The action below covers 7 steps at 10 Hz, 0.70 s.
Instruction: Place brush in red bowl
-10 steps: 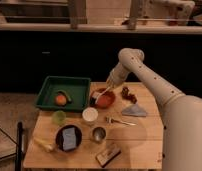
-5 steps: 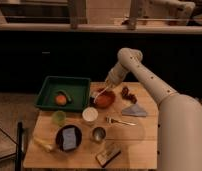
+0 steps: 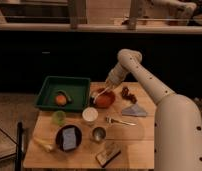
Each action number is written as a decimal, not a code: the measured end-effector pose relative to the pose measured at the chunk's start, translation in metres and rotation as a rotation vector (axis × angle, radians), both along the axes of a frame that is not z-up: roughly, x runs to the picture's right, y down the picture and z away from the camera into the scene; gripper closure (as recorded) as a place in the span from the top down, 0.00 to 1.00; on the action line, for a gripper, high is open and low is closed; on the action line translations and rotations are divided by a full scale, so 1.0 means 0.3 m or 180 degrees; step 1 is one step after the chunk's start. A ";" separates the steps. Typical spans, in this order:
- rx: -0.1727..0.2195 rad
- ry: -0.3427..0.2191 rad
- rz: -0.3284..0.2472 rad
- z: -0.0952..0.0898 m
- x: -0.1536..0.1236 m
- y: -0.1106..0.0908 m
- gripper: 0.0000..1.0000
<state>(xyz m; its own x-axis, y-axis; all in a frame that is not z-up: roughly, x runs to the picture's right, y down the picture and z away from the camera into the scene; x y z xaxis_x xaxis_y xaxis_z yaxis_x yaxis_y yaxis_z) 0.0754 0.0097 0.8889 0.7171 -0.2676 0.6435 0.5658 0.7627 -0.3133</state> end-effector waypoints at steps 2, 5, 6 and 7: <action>-0.0028 -0.0004 0.0010 0.007 -0.002 0.004 0.79; -0.0059 -0.0016 -0.0002 0.015 -0.010 0.007 0.80; -0.0068 -0.0023 -0.0011 0.017 -0.016 0.008 0.80; -0.0076 -0.0025 -0.0019 0.018 -0.018 0.009 0.80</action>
